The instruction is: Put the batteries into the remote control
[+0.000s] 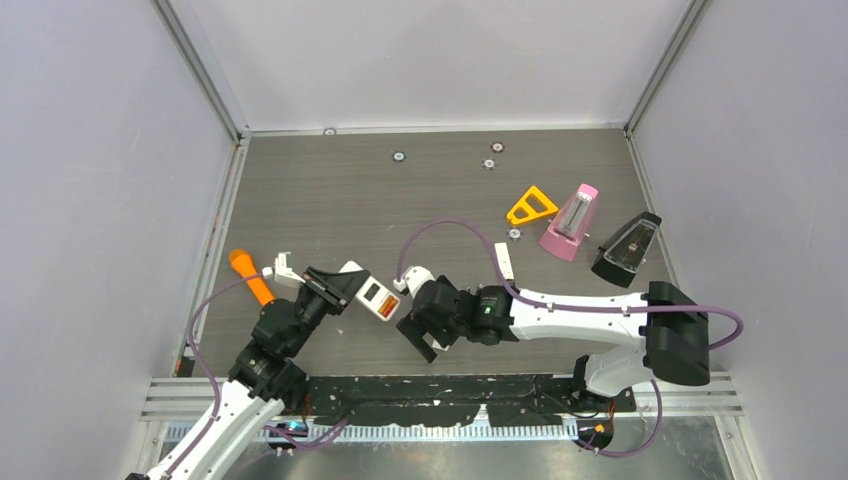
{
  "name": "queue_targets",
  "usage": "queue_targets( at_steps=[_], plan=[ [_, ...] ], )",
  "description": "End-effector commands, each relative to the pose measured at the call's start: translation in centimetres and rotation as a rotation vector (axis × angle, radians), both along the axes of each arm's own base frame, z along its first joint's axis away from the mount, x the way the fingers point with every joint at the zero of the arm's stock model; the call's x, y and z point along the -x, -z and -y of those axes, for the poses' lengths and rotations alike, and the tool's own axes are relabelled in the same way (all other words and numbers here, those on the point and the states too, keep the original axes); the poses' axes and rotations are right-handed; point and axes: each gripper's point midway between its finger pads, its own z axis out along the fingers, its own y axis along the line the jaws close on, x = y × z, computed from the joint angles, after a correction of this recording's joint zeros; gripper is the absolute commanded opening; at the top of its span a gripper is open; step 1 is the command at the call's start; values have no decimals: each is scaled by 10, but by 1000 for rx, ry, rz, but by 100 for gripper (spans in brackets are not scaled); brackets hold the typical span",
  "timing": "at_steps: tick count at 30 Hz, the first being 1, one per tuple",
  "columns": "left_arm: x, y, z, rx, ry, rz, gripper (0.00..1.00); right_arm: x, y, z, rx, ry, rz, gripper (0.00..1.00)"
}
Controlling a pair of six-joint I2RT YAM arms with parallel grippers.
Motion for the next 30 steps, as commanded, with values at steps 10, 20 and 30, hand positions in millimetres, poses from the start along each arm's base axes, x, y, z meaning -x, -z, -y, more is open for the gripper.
queue_targets(
  at_steps=[10,20,30],
  plan=[
    [-4,0,-14,-64,-75,2,0,4,36,-28,-14,-276,28,98],
    [-8,3,-24,-115,-122,-10,0,3,1,-28,-124,-296,90,96],
    [-7,-1,-33,-154,-154,-6,0,3,35,1,-11,-270,16,96]
  ],
)
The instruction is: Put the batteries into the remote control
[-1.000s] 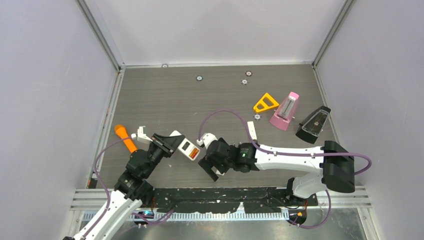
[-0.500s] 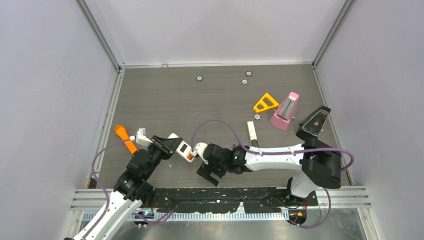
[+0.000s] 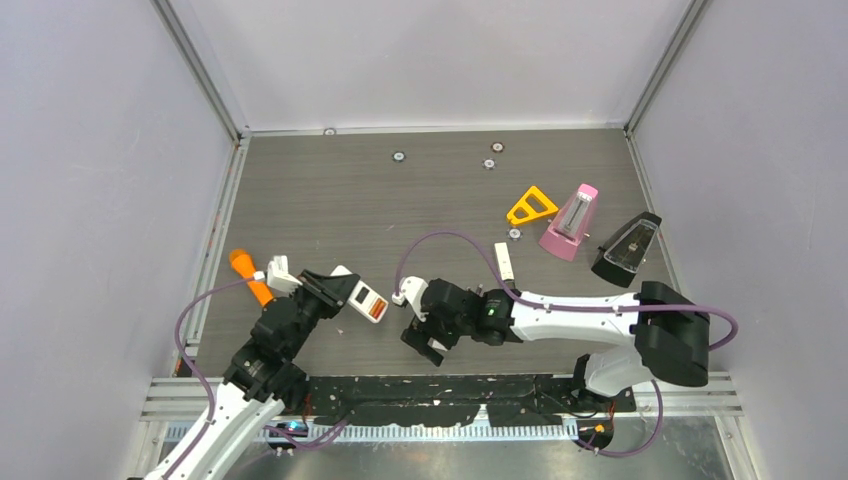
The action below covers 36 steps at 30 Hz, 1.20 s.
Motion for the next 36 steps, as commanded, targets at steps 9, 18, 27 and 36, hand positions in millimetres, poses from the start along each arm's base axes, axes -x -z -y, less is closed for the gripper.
queue_targets(
  at_steps=[9,18,27,36],
  plan=[
    [-2,-30,-10,-7,-41,72,0,1,41,25,165,18,-62,97],
    [-2,-34,-10,-9,-43,79,0,-2,58,32,242,74,-115,91],
    [-2,-35,-10,-9,-41,83,0,-3,59,34,244,99,-141,64],
    [-2,-34,-9,-12,-35,83,0,-14,41,29,181,155,-90,45]
  ],
)
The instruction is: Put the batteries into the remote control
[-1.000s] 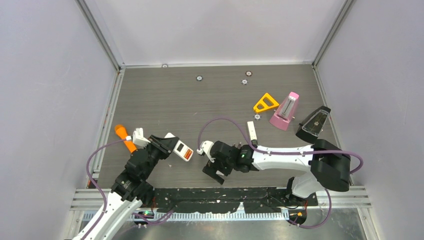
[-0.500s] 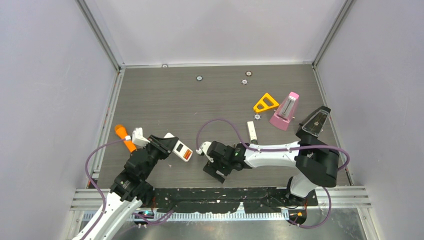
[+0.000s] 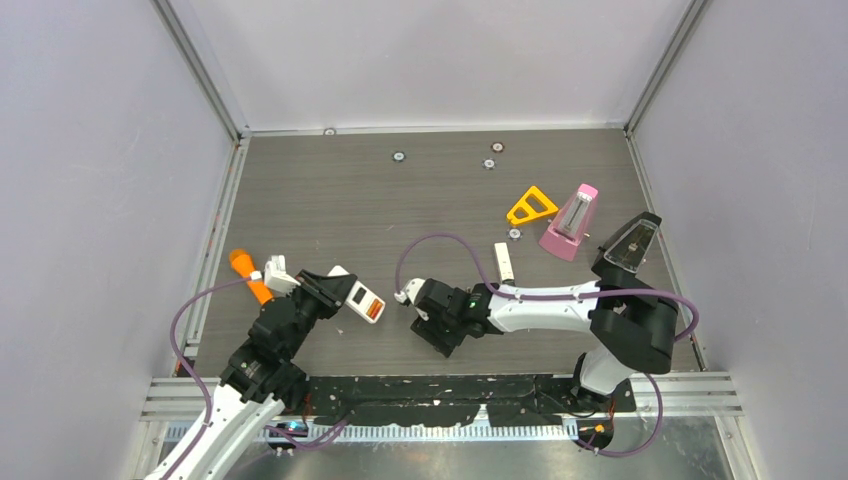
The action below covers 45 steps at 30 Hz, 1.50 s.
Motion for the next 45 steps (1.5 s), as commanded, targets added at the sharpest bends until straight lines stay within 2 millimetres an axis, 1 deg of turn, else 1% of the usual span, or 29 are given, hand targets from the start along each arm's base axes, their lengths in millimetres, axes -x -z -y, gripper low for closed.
queue_targets(
  at_steps=[1,2,4,5,6,7,8,9,10,11,12,13,14,15,16,17,18,22,25,31,35,45],
  plan=[
    [-3,-31,-2,29,-16,80,0,-9,-27,-11,-90,48,52,45],
    [-4,-31,-1,28,-11,85,0,-10,-31,-12,-110,52,58,45],
    [-4,-31,2,23,6,102,0,-13,-64,-22,-235,65,98,45],
    [-4,-35,5,26,23,121,0,-14,-70,-24,-263,68,103,45],
    [-5,-36,8,22,37,132,0,-13,-84,-29,-320,71,112,45],
    [-5,-39,11,21,55,149,0,-12,-92,-32,-353,70,113,45],
    [-5,-42,14,19,75,169,0,-11,-108,-37,-414,71,124,45],
    [-5,-46,17,16,91,193,0,-10,-115,-40,-442,68,129,45],
    [-4,-50,20,16,110,212,0,-7,-130,-45,-492,60,141,45],
    [-5,-58,23,20,121,250,0,-7,-136,-47,-513,60,152,45],
    [-4,-63,25,15,139,276,0,-3,-150,-53,-555,48,165,45],
    [-4,-68,28,14,153,299,0,-4,-157,-56,-570,54,183,45],
    [-3,-73,30,11,167,321,0,2,-168,-62,-600,35,197,45],
    [-2,-77,32,9,183,340,0,0,-173,-64,-609,47,223,45],
    [-2,-80,34,4,194,357,0,5,-181,-70,-636,29,235,45],
    [0,-84,37,2,211,375,0,4,-185,-72,-641,36,255,45],
    [3,-88,40,0,236,393,0,8,-189,-77,-654,23,267,45],
    [7,-95,45,-12,279,433,0,6,-198,-87,-660,35,316,45],
    [9,-96,47,-14,292,446,0,0,-203,-93,-660,62,347,45],
    [11,-97,48,-13,301,457,0,-9,-196,-101,-616,80,380,46],
    [12,-97,49,-13,309,461,0,-13,-199,-105,-617,84,397,46],
    [13,-98,51,-11,324,465,0,-18,-193,-105,-592,100,417,46]
  ],
)
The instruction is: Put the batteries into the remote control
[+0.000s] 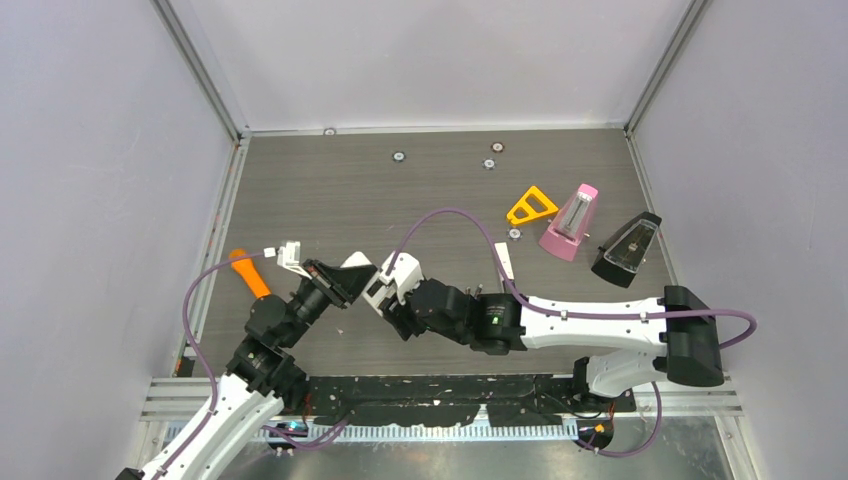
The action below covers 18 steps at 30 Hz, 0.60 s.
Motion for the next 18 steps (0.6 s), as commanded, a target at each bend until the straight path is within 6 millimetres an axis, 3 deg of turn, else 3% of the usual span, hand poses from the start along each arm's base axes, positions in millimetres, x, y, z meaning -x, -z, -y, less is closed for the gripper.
queue_targets(
  at_steps=[1,18],
  plan=[
    [4,-31,1,40,20,101,0,-8,-25,-13,-67,23,43,46],
    [6,-30,2,46,29,95,0,-20,-21,-13,-53,101,-1,47]
  ],
)
